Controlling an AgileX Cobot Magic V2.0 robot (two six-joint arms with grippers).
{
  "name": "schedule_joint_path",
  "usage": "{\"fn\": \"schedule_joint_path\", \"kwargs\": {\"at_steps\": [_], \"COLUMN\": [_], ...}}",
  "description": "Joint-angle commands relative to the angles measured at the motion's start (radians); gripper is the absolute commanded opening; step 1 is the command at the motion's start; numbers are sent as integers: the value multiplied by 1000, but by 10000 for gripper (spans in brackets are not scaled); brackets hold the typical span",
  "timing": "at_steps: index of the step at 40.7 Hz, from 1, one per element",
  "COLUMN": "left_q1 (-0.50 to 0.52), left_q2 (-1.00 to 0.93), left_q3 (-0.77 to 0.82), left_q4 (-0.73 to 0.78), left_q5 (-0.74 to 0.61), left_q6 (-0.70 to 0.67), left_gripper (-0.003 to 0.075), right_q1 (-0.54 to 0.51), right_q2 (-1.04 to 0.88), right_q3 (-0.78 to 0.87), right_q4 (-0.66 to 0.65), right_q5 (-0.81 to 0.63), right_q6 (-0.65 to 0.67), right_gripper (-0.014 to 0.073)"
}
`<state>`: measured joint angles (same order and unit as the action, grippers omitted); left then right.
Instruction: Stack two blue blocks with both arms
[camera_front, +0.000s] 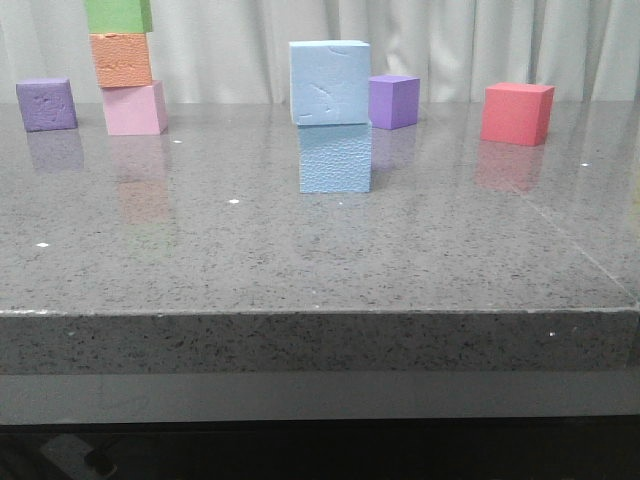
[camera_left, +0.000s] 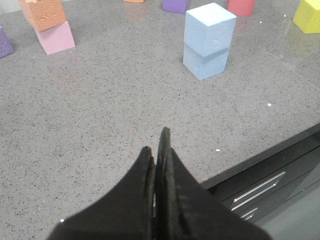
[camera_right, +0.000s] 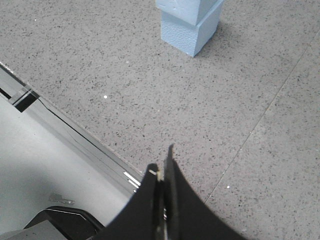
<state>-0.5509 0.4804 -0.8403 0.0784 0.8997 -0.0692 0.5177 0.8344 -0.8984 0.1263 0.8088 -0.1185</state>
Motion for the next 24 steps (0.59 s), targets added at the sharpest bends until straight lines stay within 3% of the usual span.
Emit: {"fn": "schedule_joint_path", "kwargs": {"at_steps": [1, 15, 24], "left_q1": [-4, -4, 64], "left_q2": [6, 6, -112], "left_q3": [-25, -25, 120], "left_q4": [2, 2, 10], "left_q5": [-77, -83, -223], "left_q6": [2, 2, 2], "left_gripper": [-20, -20, -20], "right_q1": [0, 0, 0], "right_q2": [-7, -7, -7], "right_q3": [-25, -25, -25], "right_q4": [7, 7, 7], "right_q5": [-54, -54, -54], "right_q6": [-10, -10, -10], "right_gripper": [-119, -119, -119]}}
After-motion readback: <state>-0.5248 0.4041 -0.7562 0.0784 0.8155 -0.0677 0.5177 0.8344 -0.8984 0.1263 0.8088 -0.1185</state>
